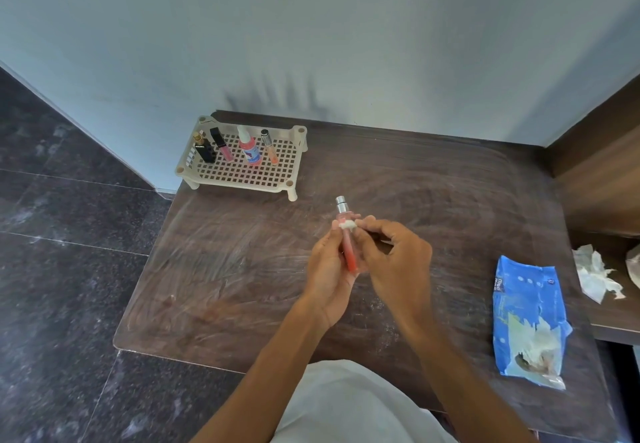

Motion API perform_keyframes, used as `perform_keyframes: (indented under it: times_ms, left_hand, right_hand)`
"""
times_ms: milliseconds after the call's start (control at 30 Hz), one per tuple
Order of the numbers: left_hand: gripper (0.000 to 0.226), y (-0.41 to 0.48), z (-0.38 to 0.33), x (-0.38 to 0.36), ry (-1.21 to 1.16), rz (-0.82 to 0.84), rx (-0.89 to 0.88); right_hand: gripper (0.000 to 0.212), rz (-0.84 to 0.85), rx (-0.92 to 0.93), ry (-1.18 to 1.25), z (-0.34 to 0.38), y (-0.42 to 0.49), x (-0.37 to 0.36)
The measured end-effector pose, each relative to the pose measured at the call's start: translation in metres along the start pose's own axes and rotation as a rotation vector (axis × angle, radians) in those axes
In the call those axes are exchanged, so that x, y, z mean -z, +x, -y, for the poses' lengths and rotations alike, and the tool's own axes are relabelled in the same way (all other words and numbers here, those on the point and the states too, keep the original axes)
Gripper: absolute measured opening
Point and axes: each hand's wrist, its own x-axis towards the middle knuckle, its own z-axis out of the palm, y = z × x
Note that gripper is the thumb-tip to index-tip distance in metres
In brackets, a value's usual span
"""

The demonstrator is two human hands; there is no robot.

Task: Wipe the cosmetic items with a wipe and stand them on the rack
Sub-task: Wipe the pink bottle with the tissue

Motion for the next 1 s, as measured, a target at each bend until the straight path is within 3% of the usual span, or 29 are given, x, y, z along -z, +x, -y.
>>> perform_keyframes:
  times_ms: [133, 367, 733, 1000]
  left_hand:
    - [0.043, 0.005, -0.010, -0.001, 0.067, -0.025, -0.041]
    - [0.043, 0.003, -0.004, -0.002, 0.136, 0.039, 0.005]
    - [0.045, 0.009, -0.015, 0.004, -0.123, -0.032, 0.008]
    - [0.035, 0.007, -0.011, 0.000, 0.020, -0.050, -0.073]
  right_hand:
    - [0.017, -0.001, 0.052, -0.101, -0.015, -0.028, 0.003]
    - [0.013, -0.109, 0.040, -0.041, -0.011, -0.011, -0.004]
    - [0.016, 0.039, -0.024, 0.055, -0.004, -0.012, -0.006]
    - [0.014, 0.004, -0.018, 0.033, -0.010, -0.027, -0.009]
